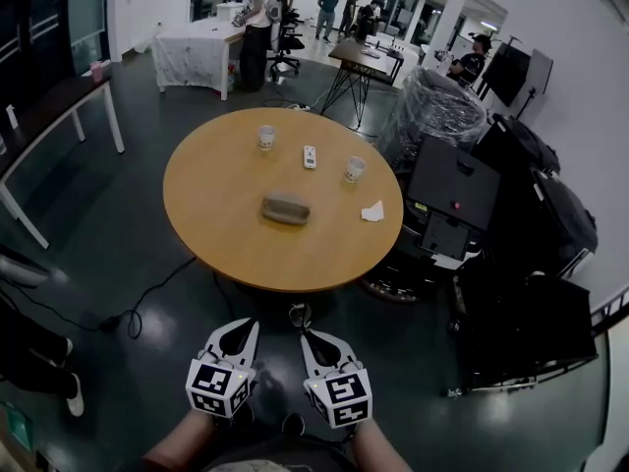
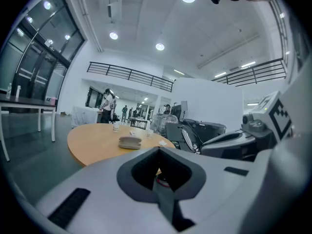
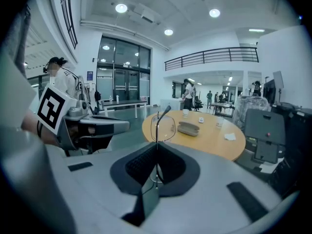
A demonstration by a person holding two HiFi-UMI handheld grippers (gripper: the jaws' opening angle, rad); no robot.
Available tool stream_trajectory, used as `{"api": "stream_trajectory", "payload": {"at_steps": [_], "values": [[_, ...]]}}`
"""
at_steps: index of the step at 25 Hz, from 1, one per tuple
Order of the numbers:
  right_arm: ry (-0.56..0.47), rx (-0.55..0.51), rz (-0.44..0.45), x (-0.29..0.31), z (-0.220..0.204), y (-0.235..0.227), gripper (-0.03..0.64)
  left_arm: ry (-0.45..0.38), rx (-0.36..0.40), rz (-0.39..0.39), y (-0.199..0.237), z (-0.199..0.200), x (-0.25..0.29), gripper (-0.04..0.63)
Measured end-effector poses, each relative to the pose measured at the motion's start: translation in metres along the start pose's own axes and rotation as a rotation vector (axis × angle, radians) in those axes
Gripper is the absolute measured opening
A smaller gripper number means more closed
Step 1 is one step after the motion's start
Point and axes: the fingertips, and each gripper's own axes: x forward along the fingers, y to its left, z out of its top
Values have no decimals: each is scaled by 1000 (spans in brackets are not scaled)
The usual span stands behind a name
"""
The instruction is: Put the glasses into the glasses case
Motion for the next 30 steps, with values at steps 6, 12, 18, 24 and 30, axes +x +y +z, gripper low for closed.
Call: {"api": "stream_trajectory", "payload": {"at_steps": [6, 12, 18, 24, 30], "values": [[-16, -3, -19, 5, 9, -2, -6, -8, 0, -9, 7, 4, 2, 6], [-21, 4, -23, 18, 15, 4, -6, -34, -8, -21, 21, 11, 3, 6], [-17, 16, -44, 33, 19, 12, -6, -32, -13, -38, 39, 11, 2, 6], [-11, 44, -97, 38, 17, 11, -5, -19, -15, -49, 55, 7, 0, 6], [5, 62, -119, 49, 16, -4, -5, 3, -19, -62, 63, 4, 14, 6]]}}
